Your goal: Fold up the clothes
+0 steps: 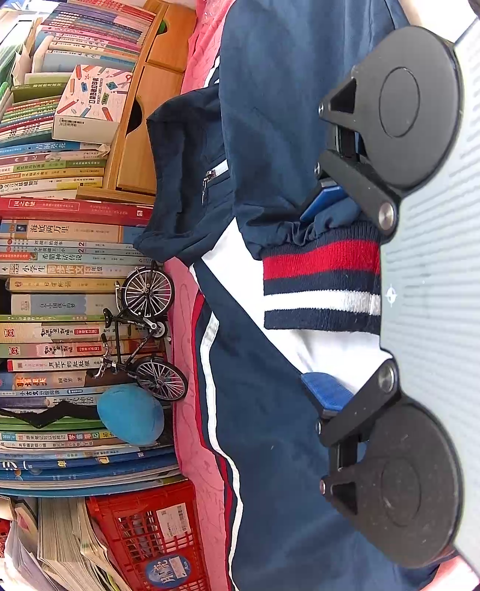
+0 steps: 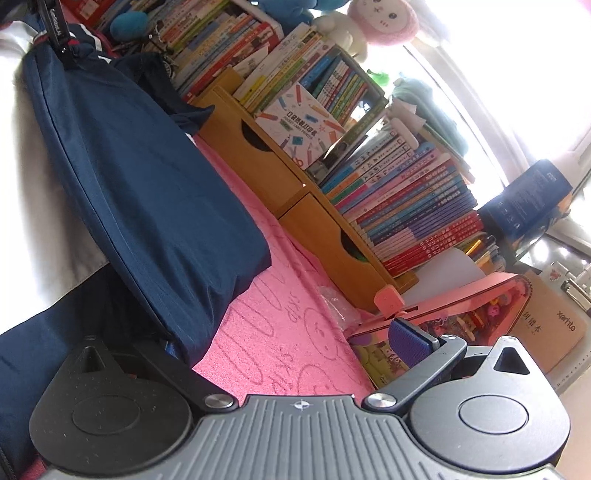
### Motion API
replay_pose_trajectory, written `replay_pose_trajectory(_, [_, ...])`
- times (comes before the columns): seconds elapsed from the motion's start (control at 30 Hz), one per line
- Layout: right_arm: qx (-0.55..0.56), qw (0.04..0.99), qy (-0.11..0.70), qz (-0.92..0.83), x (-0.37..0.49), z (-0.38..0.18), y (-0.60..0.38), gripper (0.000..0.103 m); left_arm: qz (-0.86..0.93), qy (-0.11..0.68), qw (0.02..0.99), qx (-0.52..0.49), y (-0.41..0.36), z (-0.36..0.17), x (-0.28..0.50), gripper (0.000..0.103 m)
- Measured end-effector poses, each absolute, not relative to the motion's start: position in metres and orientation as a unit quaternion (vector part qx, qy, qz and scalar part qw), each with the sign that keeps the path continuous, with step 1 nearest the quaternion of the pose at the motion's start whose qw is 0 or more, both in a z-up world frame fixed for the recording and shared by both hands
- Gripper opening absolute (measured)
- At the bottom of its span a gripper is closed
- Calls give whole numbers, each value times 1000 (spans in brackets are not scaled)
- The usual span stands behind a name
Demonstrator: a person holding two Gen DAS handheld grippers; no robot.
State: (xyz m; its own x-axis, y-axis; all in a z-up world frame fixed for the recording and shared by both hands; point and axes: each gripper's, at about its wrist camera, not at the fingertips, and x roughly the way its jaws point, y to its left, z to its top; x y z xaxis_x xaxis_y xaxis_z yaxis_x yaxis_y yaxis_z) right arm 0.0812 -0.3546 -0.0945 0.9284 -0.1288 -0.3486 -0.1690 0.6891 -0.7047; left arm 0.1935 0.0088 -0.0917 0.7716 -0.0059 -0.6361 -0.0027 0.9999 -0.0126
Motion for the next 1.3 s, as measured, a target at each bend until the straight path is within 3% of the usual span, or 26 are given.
replay_pose_trajectory(0.17, [-286,919,250,103,51,-54,-373,103,0,338,941,-6,8,-91,194,90])
replay_pose_trajectory(0.4, [14,974,202,103,51,-11,-353,103,-2,339,941,-6,8,-91,194,91])
replay_pose_trajectory(0.53, [12,975,206,86,96,-15,-290,103,-2,340,941,-4,8,-91,194,92])
replay_pose_trajectory(0.73, [29,948,305,90,148,-53,-243,103,-5,341,940,-3,7,-92,194,93])
replay_pose_trajectory(1.13, [18,926,356,-124,112,-82,-389,103,-13,345,939,-2,6,-92,196,100])
replay_pose_trajectory(1.3, [28,938,313,-144,110,-58,-384,101,-15,345,938,-2,7,-92,196,100])
